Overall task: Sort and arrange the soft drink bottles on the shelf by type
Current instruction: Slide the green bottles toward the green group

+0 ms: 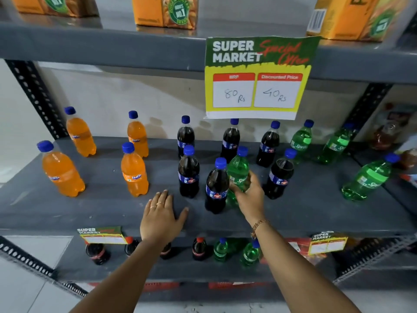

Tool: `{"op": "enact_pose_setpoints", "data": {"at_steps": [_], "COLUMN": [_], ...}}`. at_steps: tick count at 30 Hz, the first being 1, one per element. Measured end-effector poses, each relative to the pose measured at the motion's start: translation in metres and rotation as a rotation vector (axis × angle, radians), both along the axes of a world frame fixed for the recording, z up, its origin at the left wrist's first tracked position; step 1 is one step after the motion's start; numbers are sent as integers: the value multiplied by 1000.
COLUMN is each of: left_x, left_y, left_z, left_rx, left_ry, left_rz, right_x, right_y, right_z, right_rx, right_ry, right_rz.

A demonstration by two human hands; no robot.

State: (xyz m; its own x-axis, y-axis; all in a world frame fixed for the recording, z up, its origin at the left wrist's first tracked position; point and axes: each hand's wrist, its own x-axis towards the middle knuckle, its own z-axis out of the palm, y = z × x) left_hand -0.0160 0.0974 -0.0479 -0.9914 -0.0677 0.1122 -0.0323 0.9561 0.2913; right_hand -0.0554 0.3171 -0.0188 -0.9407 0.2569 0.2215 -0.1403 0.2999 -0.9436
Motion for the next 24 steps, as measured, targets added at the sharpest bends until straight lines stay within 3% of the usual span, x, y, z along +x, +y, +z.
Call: {"op": "enact_pose_setpoints", "data": {"at_steps": [7,12,16,24], "left_x": [0,2,2,5], "left_y": [8,21,21,25], "left_z": [0,-3,-3,-1], "left_rx": [84,77,50,34], "left_ry": [28,37,37,29], "left_rz": [104,158,160,156], "right_x": [42,68,51,-2], "right_y": [24,61,103,169], "right_z": [-22,-23,-22,-10], "right_rx": [-94,-106,-74,13], "right_ry": [108,194,179,77], "right_rz": [-101,-317,-493,-598]}}
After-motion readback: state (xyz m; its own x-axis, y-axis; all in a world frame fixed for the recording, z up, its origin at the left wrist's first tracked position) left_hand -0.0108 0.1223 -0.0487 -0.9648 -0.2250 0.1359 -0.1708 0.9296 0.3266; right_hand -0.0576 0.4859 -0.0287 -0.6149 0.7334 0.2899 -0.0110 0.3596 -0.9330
